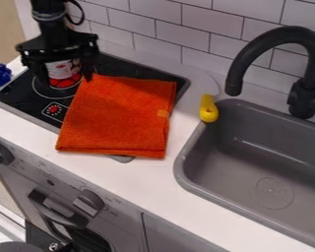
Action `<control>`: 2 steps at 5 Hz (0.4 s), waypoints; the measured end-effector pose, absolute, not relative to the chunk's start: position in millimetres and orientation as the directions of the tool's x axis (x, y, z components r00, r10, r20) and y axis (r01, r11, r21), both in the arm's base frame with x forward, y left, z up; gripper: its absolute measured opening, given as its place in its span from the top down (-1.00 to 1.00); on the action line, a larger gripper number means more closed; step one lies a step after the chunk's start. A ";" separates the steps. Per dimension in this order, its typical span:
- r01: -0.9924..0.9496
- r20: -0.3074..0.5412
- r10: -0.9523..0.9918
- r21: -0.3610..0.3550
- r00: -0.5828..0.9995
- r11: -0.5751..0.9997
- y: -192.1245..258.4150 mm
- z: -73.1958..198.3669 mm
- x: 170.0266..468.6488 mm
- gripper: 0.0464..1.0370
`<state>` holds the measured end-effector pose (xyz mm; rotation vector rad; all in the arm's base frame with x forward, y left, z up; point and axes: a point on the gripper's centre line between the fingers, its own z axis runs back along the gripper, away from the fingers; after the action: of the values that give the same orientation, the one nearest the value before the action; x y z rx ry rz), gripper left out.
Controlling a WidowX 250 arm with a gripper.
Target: Move the red cloth to the burner on the left
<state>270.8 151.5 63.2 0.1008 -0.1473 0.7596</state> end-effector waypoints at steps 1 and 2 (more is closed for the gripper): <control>-0.667 0.166 0.652 0.055 0.740 0.743 128.7 58.2 279.1 -0.29; -0.659 0.183 0.641 0.067 0.746 0.749 111.7 50.6 283.4 0.30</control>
<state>283.4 111.7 50.6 0.1308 -0.1515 0.7135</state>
